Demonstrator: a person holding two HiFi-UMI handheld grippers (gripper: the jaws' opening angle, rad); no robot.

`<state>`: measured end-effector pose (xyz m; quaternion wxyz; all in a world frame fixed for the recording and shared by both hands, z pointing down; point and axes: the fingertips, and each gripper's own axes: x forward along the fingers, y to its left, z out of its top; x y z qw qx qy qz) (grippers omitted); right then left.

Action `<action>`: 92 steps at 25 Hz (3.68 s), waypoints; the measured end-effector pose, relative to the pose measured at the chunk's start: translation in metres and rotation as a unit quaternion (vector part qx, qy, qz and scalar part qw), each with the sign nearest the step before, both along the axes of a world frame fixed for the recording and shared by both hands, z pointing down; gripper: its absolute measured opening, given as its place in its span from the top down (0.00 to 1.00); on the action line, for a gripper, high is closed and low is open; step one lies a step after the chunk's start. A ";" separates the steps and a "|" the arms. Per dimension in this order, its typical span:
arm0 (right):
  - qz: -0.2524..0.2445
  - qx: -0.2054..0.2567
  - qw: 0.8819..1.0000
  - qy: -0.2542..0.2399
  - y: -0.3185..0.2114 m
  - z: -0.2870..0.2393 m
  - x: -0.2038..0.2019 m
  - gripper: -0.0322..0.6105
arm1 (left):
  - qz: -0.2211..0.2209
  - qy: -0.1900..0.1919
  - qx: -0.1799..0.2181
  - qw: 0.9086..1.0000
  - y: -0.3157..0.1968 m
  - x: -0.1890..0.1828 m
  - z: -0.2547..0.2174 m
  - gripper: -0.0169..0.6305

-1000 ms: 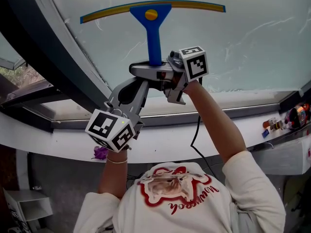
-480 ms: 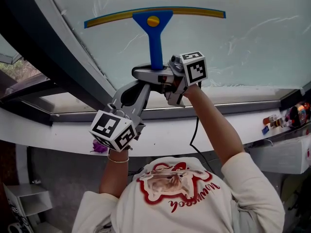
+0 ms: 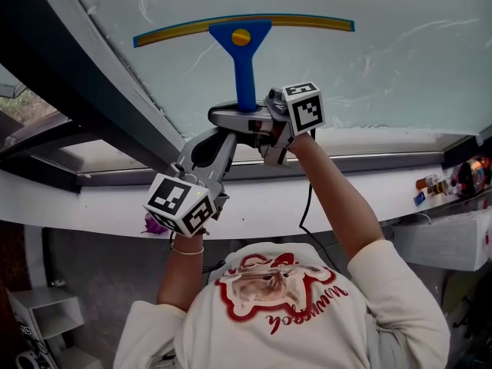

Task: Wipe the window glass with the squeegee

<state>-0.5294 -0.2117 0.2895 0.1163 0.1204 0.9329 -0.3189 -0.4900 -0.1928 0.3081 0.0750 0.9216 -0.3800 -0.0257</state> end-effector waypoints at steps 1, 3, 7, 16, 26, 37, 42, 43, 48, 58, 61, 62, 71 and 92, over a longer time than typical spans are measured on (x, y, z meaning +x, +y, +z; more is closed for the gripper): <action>0.000 -0.002 1.000 -0.001 0.000 0.003 0.000 0.91 | 0.000 0.000 -0.003 1.000 0.000 0.000 0.003 0.97; 0.000 -0.008 1.000 -0.003 0.001 0.008 0.000 0.91 | 0.001 0.001 -0.008 1.000 0.001 0.000 0.008 0.97; 0.001 -0.019 1.000 -0.006 0.002 0.017 0.000 0.91 | 0.002 0.004 -0.015 1.000 0.003 -0.001 0.017 0.97; 0.005 -0.046 0.999 -0.006 0.003 0.041 0.002 0.90 | 0.007 -0.004 -0.040 0.999 0.006 0.001 0.040 0.97; 0.012 -0.071 0.997 -0.001 0.002 0.067 0.008 0.89 | 0.011 -0.011 -0.066 0.998 0.007 0.007 0.063 0.97; 0.009 -0.102 0.995 -0.001 0.007 0.093 0.008 0.89 | 0.005 -0.010 -0.093 0.996 0.012 0.008 0.088 0.97; 0.008 -0.116 0.993 -0.001 0.008 0.104 0.008 0.89 | 0.002 -0.010 -0.100 0.995 0.013 0.008 0.099 0.97; 0.008 -0.118 0.993 -0.001 0.008 0.106 0.008 0.89 | 0.001 -0.010 -0.103 0.995 0.014 0.008 0.101 0.97; 0.006 -0.136 0.991 -0.003 0.012 0.119 0.007 0.89 | 0.000 -0.018 -0.115 0.993 0.018 0.007 0.113 0.97; 0.007 -0.158 0.987 -0.006 0.016 0.136 0.006 0.89 | -0.004 -0.023 -0.133 0.991 0.023 0.006 0.129 0.97; 0.008 -0.166 0.986 -0.009 0.017 0.141 0.006 0.89 | -0.006 -0.023 -0.139 0.990 0.025 0.005 0.134 0.97; 0.008 -0.168 0.986 -0.010 0.017 0.142 0.006 0.89 | -0.006 -0.023 -0.140 0.990 0.025 0.005 0.135 0.97; 0.006 -0.184 0.983 -0.007 0.019 0.156 0.005 0.89 | -0.007 -0.025 -0.155 0.987 0.027 0.005 0.148 0.97; 0.006 -0.227 0.974 -0.001 0.021 0.196 0.010 0.89 | 0.002 -0.029 -0.196 0.980 0.029 0.010 0.186 0.97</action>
